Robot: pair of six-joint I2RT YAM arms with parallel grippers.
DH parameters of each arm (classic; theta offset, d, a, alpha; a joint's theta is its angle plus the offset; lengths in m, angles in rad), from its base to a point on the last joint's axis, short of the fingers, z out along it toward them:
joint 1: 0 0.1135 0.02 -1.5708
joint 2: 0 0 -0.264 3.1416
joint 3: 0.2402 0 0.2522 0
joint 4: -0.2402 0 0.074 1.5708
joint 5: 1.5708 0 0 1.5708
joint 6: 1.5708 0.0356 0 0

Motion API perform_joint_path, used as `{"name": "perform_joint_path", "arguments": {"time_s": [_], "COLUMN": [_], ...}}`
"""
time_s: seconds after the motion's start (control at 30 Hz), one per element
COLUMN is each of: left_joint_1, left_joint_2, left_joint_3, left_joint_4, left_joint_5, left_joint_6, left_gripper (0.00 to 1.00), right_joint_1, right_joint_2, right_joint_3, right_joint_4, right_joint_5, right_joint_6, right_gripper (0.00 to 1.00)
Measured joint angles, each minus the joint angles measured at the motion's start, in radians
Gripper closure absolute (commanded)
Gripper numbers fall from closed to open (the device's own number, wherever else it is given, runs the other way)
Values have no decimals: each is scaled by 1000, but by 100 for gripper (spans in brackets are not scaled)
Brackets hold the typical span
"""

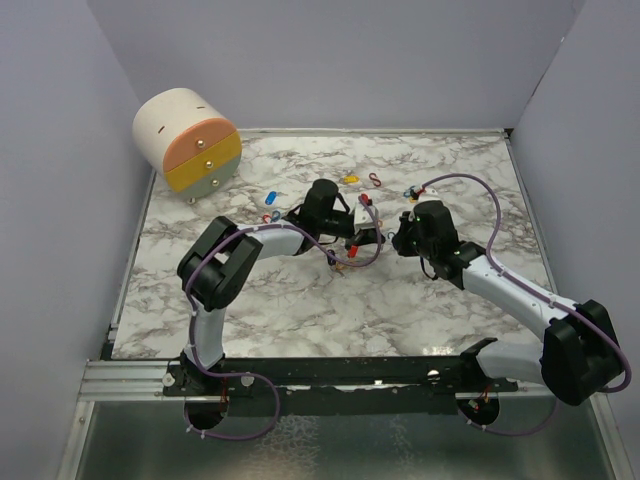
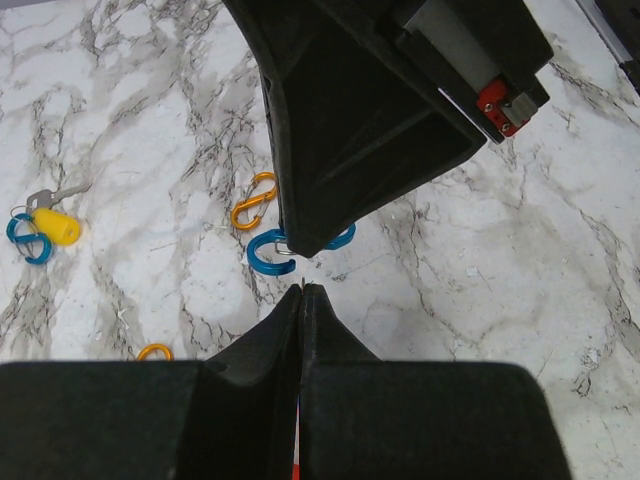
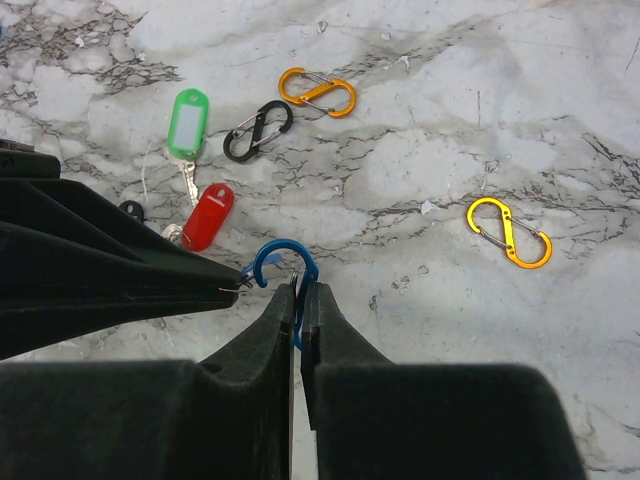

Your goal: Put the keys on the keyring

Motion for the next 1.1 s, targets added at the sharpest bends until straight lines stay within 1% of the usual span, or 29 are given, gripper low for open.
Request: {"name": "perform_joint_path", "arguments": {"time_s": [0.27,0.53,0.77,1.1], "left_joint_1": [-14,-48,-56,-61], "left_joint_2": [4,4,4,3], "left_joint_3": [0,0,-2,-45], "left_joint_4": [-2,-2,-3,53], "left_joint_5": [-32,-102,-141,-204], "left_joint_6": [9,41,51,53], "left_gripper": [100,100,100,100], "right_joint_1": [0,0,0,0], "right_joint_2": [0,0,0,0], "right_joint_3": [0,0,0,0], "right_joint_4": [0,0,1,0], "right_joint_5": [0,0,2,2], "right_joint_6": [1,11,26,58], "right_gripper": [99,99,99,99]}}
